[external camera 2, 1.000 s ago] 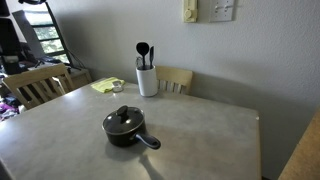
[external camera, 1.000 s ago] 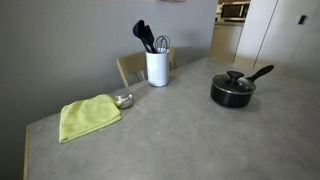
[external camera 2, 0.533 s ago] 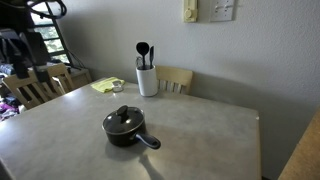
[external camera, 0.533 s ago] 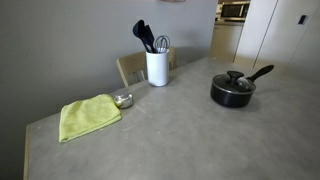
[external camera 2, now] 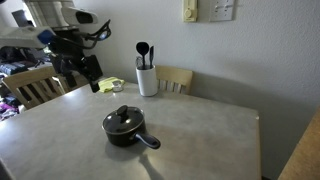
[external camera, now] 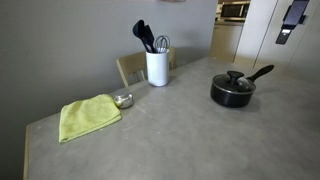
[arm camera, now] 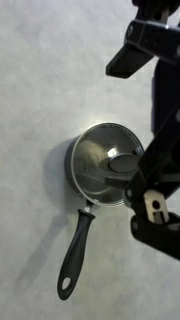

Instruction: Remove the lid from the black pot and place it on the table

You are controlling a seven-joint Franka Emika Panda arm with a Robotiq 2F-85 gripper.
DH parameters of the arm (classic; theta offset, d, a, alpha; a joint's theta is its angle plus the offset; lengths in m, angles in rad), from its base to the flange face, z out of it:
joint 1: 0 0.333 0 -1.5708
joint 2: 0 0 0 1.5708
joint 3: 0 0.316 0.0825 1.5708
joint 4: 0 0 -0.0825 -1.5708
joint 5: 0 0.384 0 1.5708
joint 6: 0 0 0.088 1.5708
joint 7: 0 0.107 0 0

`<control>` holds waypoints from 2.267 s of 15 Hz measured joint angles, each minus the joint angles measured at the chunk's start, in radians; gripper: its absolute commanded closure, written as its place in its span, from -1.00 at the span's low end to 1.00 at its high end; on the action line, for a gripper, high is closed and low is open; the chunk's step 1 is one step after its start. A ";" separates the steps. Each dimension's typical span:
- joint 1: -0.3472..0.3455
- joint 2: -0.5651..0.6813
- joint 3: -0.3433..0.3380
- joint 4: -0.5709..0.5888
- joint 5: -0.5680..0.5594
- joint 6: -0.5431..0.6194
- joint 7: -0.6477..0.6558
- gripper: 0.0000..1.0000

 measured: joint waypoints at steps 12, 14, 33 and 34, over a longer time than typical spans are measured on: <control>0.002 0.025 0.015 0.012 0.024 0.040 -0.010 -1.00; 0.010 0.054 0.025 0.016 0.046 0.077 -0.034 -1.00; -0.055 0.447 0.093 0.227 0.045 0.192 -0.252 -1.00; -0.059 0.463 0.098 0.229 0.044 0.192 -0.252 -1.00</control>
